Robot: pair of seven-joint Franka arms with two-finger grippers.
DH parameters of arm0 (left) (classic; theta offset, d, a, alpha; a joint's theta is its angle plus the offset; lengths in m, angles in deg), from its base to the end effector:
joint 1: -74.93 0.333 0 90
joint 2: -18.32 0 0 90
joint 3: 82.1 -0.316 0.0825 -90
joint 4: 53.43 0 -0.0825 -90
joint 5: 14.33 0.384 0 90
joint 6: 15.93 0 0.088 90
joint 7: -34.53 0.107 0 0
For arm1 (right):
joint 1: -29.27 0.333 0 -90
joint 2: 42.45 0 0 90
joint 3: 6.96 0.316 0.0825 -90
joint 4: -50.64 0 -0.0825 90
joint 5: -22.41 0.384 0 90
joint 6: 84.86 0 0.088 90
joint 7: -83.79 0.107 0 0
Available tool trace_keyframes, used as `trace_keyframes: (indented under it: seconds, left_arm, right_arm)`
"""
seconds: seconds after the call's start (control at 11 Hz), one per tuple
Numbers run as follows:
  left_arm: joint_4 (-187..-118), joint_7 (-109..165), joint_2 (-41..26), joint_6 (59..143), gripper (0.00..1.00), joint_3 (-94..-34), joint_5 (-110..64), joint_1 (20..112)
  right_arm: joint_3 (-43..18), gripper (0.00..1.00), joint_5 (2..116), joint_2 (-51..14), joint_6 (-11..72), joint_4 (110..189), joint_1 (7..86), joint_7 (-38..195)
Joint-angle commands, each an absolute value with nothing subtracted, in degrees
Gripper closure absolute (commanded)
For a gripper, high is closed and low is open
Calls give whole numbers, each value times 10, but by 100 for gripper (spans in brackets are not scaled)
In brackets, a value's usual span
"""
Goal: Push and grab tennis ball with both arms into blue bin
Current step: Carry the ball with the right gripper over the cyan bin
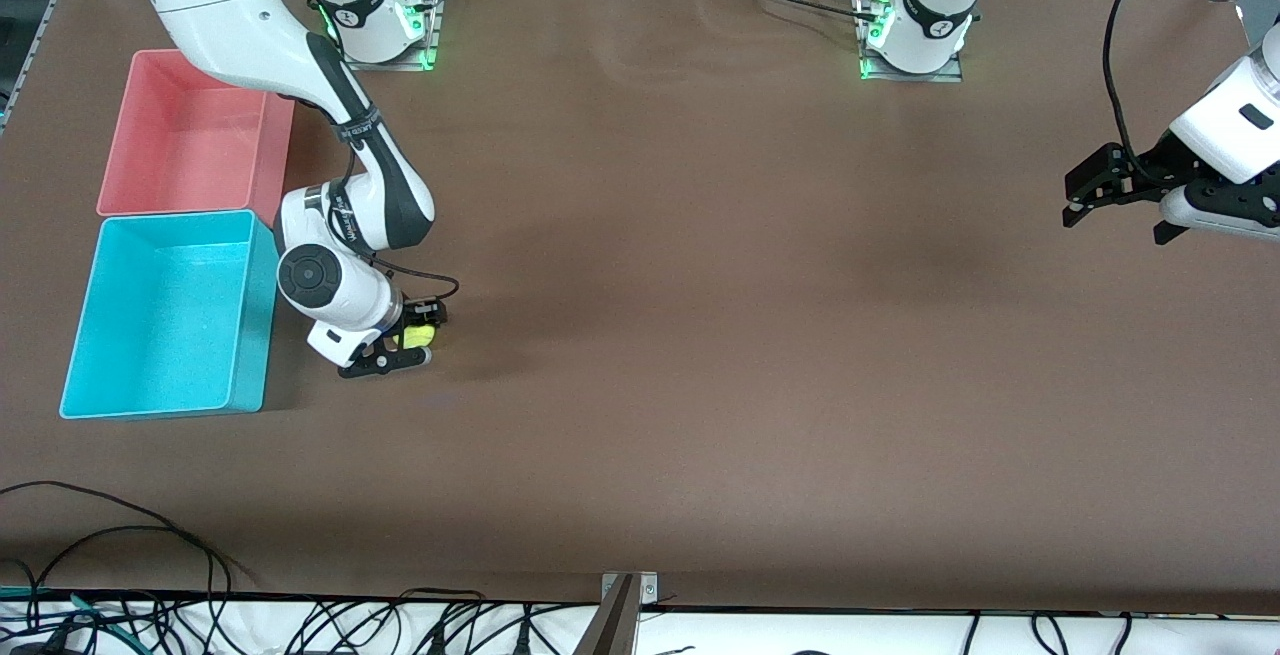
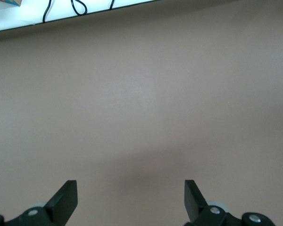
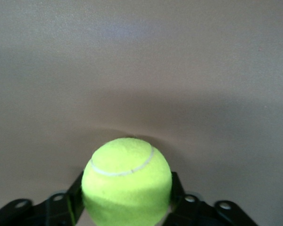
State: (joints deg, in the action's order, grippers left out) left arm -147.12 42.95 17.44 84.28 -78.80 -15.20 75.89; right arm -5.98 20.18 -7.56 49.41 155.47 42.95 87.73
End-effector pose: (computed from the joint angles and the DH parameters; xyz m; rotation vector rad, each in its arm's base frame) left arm 0.5743 -0.0246 0.6015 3.1136 -0.2901 0.1552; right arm 0.6166 0.1601 0.1906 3.0890 0.3302 -0.1414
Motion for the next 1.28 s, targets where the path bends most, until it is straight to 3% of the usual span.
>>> trace_keyframes:
  seconds: [0.0, 0.18, 0.46, 0.91, 1.19]
  left_arm:
    - [-1451, 443, 165, 806, 0, -786, -157, 774]
    - [-1445, 442, 166, 793, 0, -786, -156, 775]
    - [-1442, 442, 166, 785, 0, -787, -156, 776]
    - [-1442, 434, 163, 779, 0, -783, -156, 773]
    - [-1442, 433, 162, 778, 0, -782, -156, 773]
  right_arm:
    - [-63, 68, 180, -77, 498, 1547, 432, 879]
    - [-68, 70, 181, -92, 469, 1529, 432, 882]
    - [-90, 69, 184, -123, 315, 1443, 431, 899]
    - [-185, 69, 181, -192, 234, 1457, 426, 892]
    - [-235, 69, 188, -232, 253, 1525, 425, 823]
